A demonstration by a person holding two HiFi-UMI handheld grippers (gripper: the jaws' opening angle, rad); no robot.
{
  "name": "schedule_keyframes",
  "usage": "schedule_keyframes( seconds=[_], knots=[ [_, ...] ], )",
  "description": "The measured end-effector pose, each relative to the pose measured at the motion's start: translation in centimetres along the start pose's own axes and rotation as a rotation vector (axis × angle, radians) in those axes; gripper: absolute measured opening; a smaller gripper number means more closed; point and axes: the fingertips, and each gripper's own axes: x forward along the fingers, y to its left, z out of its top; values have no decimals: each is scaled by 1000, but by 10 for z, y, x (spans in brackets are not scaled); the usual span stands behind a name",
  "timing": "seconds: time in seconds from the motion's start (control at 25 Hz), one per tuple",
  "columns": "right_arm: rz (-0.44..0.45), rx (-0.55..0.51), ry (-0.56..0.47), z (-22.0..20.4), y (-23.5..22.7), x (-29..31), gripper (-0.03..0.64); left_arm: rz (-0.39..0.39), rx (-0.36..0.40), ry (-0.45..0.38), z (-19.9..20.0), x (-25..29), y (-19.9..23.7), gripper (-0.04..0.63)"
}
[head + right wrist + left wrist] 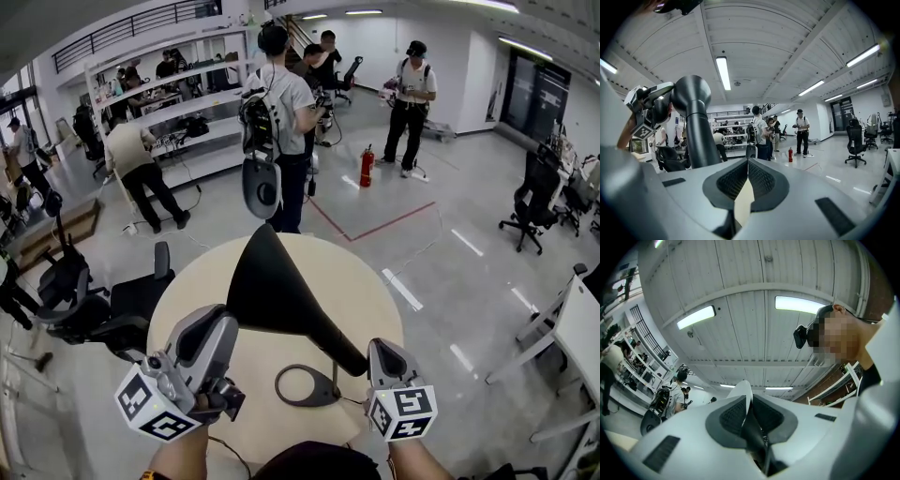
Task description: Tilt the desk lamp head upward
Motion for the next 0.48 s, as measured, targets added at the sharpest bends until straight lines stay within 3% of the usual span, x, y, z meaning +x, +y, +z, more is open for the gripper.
schedule_keyframes(
  seconds=[0.16, 0.28, 0.48],
  knots=[
    [-26, 4, 10, -4, 4, -11, 17, 65, -40, -46, 3, -29, 10, 84],
    [-49, 10, 17, -10, 9, -21, 17, 121, -84, -32, -13, -55, 22, 84],
    [-65, 4, 67, -33, 26, -34, 17, 218, -123, 120, -86, -93, 34, 84]
  ],
)
